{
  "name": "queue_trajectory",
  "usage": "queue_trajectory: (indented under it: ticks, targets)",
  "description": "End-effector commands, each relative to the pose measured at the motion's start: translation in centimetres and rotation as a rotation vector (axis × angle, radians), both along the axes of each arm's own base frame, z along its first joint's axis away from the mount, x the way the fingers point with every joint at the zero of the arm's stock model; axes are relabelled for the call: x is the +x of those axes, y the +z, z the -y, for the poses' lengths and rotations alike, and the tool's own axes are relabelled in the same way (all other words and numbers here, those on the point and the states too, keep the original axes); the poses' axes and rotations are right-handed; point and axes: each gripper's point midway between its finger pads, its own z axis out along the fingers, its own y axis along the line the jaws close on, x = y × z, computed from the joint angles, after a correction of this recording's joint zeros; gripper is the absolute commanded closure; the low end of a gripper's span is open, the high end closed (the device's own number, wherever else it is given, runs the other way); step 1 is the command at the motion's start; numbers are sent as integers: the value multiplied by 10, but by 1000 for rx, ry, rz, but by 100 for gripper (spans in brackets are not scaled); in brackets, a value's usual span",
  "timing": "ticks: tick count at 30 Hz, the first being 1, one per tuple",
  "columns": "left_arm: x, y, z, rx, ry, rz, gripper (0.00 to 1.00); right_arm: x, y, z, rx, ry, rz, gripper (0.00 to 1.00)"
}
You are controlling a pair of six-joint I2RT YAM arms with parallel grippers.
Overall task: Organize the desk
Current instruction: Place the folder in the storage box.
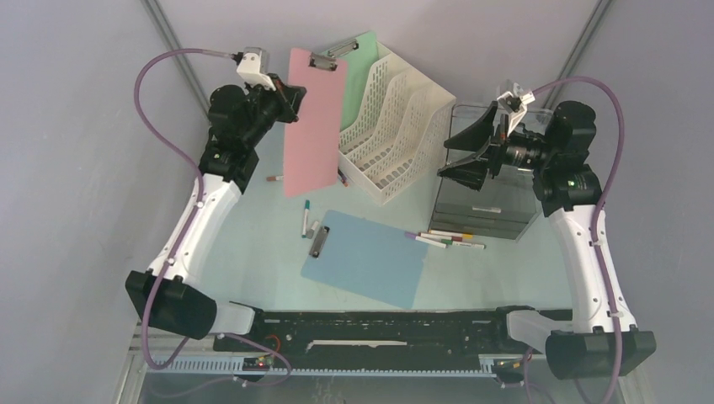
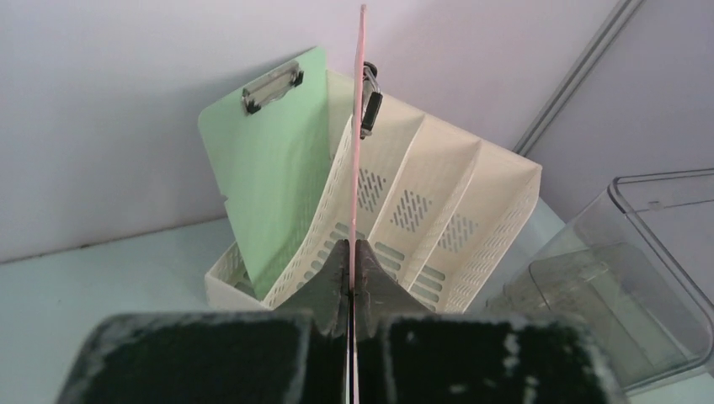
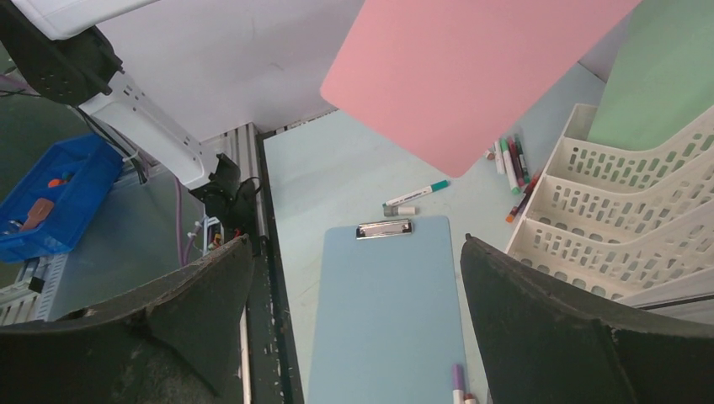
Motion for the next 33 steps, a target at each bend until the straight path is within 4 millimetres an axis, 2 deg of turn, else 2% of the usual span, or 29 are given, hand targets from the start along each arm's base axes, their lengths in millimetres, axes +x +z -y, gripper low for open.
queue_trajectory:
  ticks: [1, 5, 9, 13, 21, 26, 29, 33]
  targets:
    - [-6, 72, 9, -36, -57, 318, 100, 0, 8, 1, -8, 1, 42, 0]
    - [1, 89, 12, -49, -60, 437, 100, 1, 6, 1, -9, 4, 38, 0]
    - [23, 89, 17, -52, -56, 479, 100, 3, 4, 0, -10, 6, 33, 0]
    - [37, 89, 29, -21, -83, 573, 100, 5, 2, 0, -13, 5, 30, 0]
    - [72, 85, 44, -51, -97, 636, 100, 11, -4, 1, -18, 4, 18, 0]
    - [87, 82, 55, -81, -132, 667, 100, 18, -10, 2, -20, 5, -3, 0]
    - [101, 72, 60, -85, -139, 678, 100, 21, -14, 2, -20, 7, -17, 0]
    - [108, 63, 67, -112, -174, 696, 100, 25, -17, 3, -22, 6, -29, 0]
